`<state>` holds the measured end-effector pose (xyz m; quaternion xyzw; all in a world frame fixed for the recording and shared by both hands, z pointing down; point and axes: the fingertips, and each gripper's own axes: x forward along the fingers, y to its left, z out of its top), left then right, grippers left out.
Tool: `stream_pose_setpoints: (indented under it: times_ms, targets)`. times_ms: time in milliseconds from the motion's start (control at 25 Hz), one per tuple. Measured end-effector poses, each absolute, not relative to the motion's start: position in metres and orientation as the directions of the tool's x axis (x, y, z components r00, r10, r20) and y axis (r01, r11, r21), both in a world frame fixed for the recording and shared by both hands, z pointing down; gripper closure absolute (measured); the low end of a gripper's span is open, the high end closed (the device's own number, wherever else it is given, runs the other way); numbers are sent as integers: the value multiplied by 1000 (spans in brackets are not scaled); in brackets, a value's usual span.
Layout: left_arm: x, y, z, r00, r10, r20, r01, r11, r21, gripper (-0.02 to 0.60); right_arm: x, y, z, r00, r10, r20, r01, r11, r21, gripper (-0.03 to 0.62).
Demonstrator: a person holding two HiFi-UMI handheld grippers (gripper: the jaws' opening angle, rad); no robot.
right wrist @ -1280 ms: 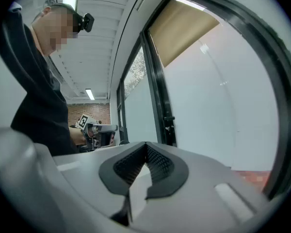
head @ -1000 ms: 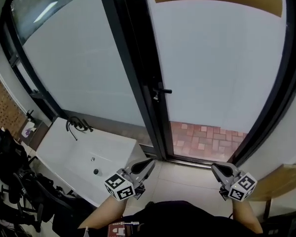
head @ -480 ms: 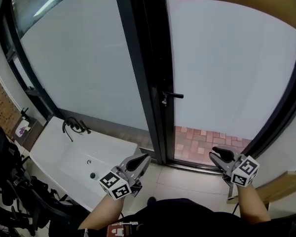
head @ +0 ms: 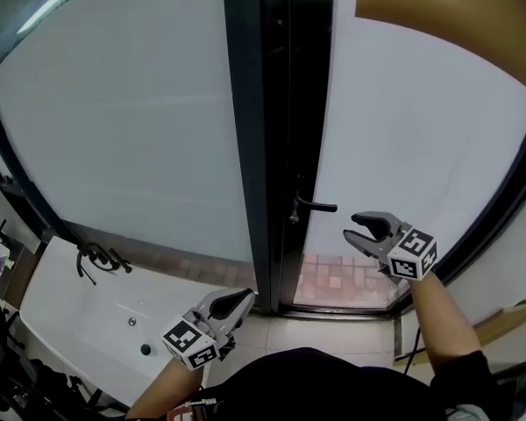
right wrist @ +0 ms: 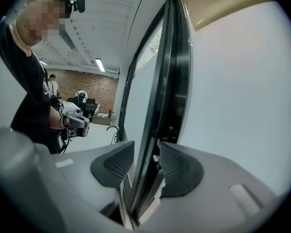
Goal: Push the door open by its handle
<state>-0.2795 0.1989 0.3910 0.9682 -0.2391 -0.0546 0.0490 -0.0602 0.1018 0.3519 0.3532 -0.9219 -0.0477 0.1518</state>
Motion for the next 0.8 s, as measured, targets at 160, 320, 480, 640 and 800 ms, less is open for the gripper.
stream_pose_setpoints:
  times_ms: [160, 320, 480, 640, 800]
  targets:
    - [-272, 173, 399, 869, -488, -83, -474, -869, 144, 581, -74, 53, 362, -730, -621, 286, -573, 784, 238, 444]
    - [-254, 141, 418, 826, -559, -66, -548, -826, 135, 581, -87, 16, 402, -768, -518, 378, -454, 855, 249, 444]
    - [-242, 99, 405, 751, -657, -64, -647, -752, 127, 581, -104, -11, 421, -780, -387, 491, -309, 922, 235, 444]
    - [-233, 77, 394, 689, -719, -93, -706, -694, 139, 581, -118, -22, 421, -808, -287, 514, -227, 957, 178, 459]
    - [-235, 64, 393, 687, -721, -93, -708, -693, 139, 581, -126, -25, 422, -821, -248, 515, -240, 967, 83, 480]
